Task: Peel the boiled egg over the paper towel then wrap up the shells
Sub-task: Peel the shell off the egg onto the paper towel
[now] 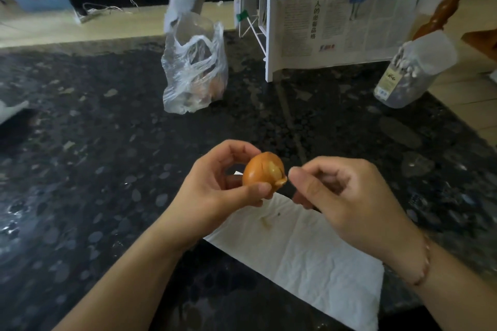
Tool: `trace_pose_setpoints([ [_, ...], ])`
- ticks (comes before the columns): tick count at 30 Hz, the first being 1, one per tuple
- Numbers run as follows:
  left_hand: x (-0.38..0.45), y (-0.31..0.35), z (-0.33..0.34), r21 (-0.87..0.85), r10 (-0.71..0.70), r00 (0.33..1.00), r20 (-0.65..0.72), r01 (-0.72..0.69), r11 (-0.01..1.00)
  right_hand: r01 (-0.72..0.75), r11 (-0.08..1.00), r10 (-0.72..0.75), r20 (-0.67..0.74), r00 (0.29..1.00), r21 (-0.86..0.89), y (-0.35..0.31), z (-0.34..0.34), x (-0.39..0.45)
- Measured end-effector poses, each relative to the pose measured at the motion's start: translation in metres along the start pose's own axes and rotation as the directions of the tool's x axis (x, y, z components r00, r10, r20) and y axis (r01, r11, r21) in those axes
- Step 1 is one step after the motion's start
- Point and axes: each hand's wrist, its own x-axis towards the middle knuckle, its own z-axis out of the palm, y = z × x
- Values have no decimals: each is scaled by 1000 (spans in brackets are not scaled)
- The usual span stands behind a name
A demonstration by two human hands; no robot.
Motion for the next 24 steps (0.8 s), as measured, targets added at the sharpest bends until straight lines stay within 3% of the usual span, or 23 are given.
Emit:
trace_pose_setpoints([
  [6, -1, 0, 5, 45, 96, 995, -29, -94, 995, -60, 998, 60, 21, 998, 6, -3, 8, 6],
  [14, -3, 1, -1, 45, 72, 996, -48, -70, 996, -39, 997, 35, 65, 997, 68, -2, 9, 8],
  [24, 1, -1, -14, -95, 37, 995, -90, -46, 994, 5, 999, -5, -15, 1000, 41, -2, 7, 3],
])
